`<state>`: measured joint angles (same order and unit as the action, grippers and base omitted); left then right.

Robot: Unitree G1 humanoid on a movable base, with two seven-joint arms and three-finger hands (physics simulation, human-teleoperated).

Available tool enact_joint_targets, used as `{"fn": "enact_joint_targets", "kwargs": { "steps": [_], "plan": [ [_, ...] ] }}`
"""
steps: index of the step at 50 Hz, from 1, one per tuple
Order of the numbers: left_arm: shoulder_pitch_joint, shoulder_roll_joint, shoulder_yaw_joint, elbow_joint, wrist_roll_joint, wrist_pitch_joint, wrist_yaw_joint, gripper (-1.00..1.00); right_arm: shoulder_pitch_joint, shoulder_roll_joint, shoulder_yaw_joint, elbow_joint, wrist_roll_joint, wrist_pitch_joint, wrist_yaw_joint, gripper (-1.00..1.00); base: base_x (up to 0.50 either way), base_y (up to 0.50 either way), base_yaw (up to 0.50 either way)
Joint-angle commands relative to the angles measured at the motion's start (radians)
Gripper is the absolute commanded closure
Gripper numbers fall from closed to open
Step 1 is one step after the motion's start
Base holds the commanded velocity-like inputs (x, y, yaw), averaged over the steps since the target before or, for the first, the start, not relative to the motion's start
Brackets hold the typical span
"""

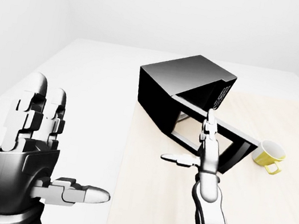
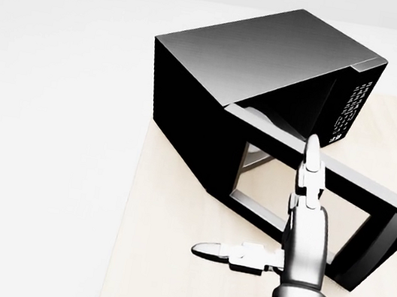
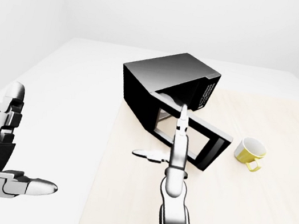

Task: Close the microwave.

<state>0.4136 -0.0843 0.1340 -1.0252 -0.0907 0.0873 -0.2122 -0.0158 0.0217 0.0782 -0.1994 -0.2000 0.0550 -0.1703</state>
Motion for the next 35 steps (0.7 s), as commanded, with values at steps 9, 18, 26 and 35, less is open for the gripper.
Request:
{"fn": "enact_joint_targets", "kwargs": {
  "steps": [9, 18, 26, 35],
  "plan": [
    [0.006, -0.004, 0.002, -0.011, -0.001, 0.000, -0.005, -1.00, -0.165, -0.016, -0.077, 0.187, 0.042, -0.014, -0.025, -1.00, 0.00, 0.00, 0.00],
    [0.005, -0.006, 0.012, -0.021, -0.009, 0.000, -0.008, -1.00, -0.299, -0.034, -0.103, 0.333, 0.076, -0.015, -0.038, -1.00, 0.00, 0.00, 0.00],
    [0.013, 0.007, 0.024, -0.022, -0.037, 0.000, 0.001, -1.00, -0.400, -0.042, -0.103, 0.472, 0.077, -0.044, -0.065, -1.00, 0.00, 0.00, 0.00],
    [0.018, 0.021, 0.029, -0.022, -0.051, 0.000, 0.011, -1.00, -0.525, -0.033, -0.090, 0.605, 0.062, -0.060, -0.084, -1.00, 0.00, 0.00, 0.00]
  ]
}}
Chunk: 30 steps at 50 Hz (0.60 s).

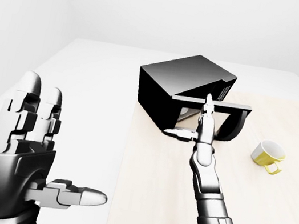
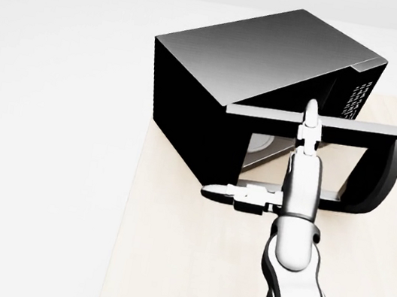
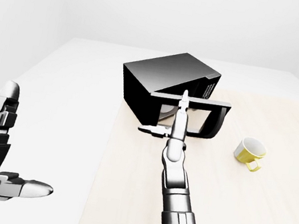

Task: Close the microwave.

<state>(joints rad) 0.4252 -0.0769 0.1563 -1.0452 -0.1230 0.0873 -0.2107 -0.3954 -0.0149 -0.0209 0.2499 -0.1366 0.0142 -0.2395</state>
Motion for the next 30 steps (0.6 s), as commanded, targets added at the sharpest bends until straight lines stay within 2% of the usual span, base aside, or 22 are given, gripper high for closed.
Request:
{"fn": "enact_joint_targets", "kwargs": {
  "steps": [1, 14, 17, 24, 30],
  "plan": [
    [0.007, 0.015, 0.006, -0.002, -0.020, 0.000, 0.011, -1.00, -0.155, 0.006, 0.012, 0.165, -0.006, -0.021, -0.017, -1.00, 0.00, 0.00, 0.00],
    [-0.002, 0.006, 0.002, -0.002, -0.004, 0.000, 0.006, -1.00, -0.289, 0.025, 0.022, 0.341, -0.033, -0.075, -0.024, -1.00, 0.00, 0.00, 0.00],
    [-0.002, 0.005, 0.001, -0.002, -0.003, 0.000, 0.004, -1.00, -0.333, 0.025, 0.017, 0.418, -0.031, -0.101, -0.032, -1.00, 0.00, 0.00, 0.00],
    [-0.005, 0.002, 0.000, -0.002, 0.000, 0.000, 0.002, -1.00, -0.434, 0.021, 0.008, 0.606, -0.026, -0.101, -0.052, -1.00, 0.00, 0.00, 0.00],
    [-0.004, -0.005, -0.012, -0.002, 0.017, 0.000, -0.003, -1.00, -0.480, 0.019, 0.004, 0.651, -0.021, -0.101, -0.054, -1.00, 0.00, 0.00, 0.00]
  ]
}}
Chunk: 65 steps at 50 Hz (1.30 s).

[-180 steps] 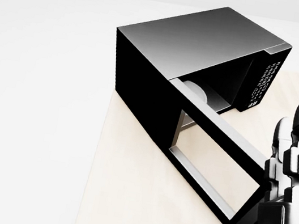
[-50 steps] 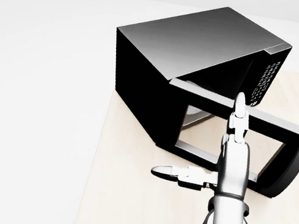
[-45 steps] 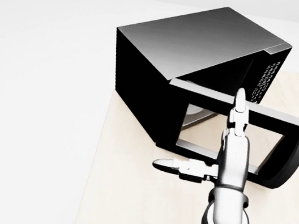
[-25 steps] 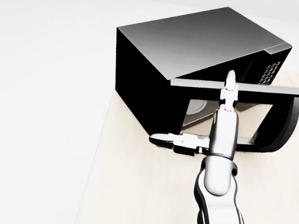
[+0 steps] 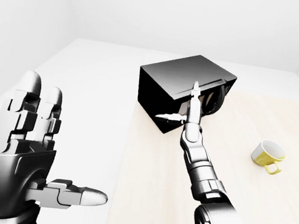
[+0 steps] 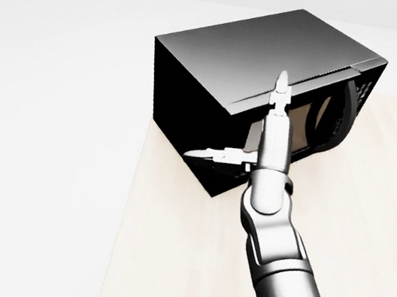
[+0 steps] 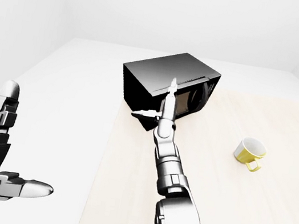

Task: Close the microwave.

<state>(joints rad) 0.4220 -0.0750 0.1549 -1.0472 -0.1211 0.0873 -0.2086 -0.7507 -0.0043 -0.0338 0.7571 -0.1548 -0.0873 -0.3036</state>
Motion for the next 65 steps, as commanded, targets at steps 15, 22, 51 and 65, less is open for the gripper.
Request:
{"fn": "enact_joint_targets", "kwargs": {
  "steps": [15, 22, 51, 65],
  "plan": [
    [-0.004, -0.005, -0.013, 0.000, 0.017, 0.000, -0.008, -1.00, -0.273, 0.037, 0.025, 0.370, -0.054, 0.000, -0.021, -1.00, 0.01, 0.00, 0.00],
    [-0.004, -0.010, -0.013, 0.000, 0.022, 0.000, -0.013, -1.00, -0.273, 0.045, 0.021, 0.364, -0.064, 0.000, -0.019, -1.00, 0.00, 0.00, 0.00],
    [0.002, -0.005, -0.017, 0.000, 0.020, 0.000, -0.008, -1.00, -0.238, 0.030, 0.022, 0.272, -0.048, 0.000, -0.001, -1.00, 0.00, 0.00, 0.00],
    [0.002, -0.012, -0.018, 0.000, 0.029, 0.000, -0.013, -1.00, 0.214, 0.016, 0.067, -0.531, -0.106, 0.173, 0.112, -1.00, 0.00, 0.00, 0.00]
  ]
}}
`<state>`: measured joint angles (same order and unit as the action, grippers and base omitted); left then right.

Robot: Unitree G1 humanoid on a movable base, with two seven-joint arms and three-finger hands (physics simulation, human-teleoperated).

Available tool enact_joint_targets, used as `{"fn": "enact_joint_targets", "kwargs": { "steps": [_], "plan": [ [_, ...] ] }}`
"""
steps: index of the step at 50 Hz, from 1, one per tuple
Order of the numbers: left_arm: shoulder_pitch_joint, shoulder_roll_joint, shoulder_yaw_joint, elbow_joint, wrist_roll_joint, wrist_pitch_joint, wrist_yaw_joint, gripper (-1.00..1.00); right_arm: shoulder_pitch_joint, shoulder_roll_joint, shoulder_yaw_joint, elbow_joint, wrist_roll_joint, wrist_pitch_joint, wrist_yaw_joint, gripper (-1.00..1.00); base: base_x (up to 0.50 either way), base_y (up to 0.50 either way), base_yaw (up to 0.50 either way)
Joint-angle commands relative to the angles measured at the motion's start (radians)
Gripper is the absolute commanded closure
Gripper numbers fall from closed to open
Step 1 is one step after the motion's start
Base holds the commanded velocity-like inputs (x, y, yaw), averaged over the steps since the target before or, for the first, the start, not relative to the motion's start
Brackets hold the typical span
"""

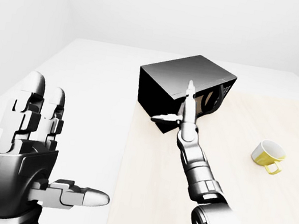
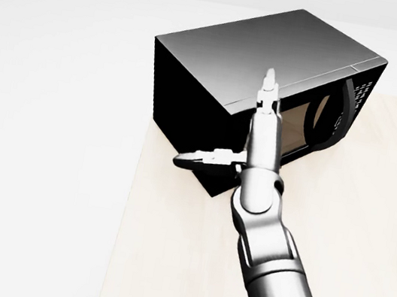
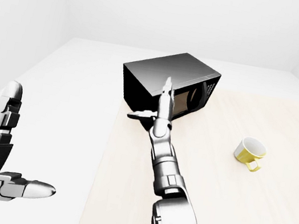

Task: Close the microwave.

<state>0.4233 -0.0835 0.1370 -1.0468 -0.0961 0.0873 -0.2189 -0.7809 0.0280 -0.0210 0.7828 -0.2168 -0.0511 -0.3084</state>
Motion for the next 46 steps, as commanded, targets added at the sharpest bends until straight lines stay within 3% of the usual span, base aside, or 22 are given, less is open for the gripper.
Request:
{"fn": "enact_joint_targets", "kwargs": {
  "steps": [1, 19, 25, 27, 33, 46],
  "plan": [
    [0.001, -0.004, 0.000, 0.000, 0.004, 0.000, -0.003, -1.00, 0.249, -0.015, 0.054, -0.567, -0.047, 0.138, 0.119, -1.00, 0.00, 0.00, 0.00],
    [0.015, 0.006, -0.010, 0.000, -0.004, 0.000, 0.006, -1.00, 0.795, -0.022, 0.027, -1.270, 0.009, 0.138, 0.194, -1.00, 0.00, 0.00, 0.00],
    [0.022, 0.015, -0.014, 0.000, -0.010, 0.000, 0.015, -1.00, 0.863, -0.025, 0.009, -1.323, 0.033, 0.138, 0.205, -1.00, 0.00, 0.00, 0.00],
    [0.016, 0.012, -0.016, 0.000, -0.003, 0.000, 0.015, -1.00, 0.940, -0.024, 0.011, -1.374, 0.037, 0.138, 0.216, -1.00, 0.00, 0.00, 0.00],
    [0.011, 0.009, -0.009, 0.000, -0.005, 0.000, 0.011, -1.00, 1.002, -0.015, 0.035, -1.440, 0.032, 0.138, 0.228, -1.00, 0.00, 0.00, 0.00],
    [0.015, 0.008, -0.021, 0.000, 0.004, 0.000, 0.009, -1.00, 1.010, -0.020, 0.066, -1.430, 0.030, 0.138, 0.225, -1.00, 0.00, 0.00, 0.00]
  ]
}}
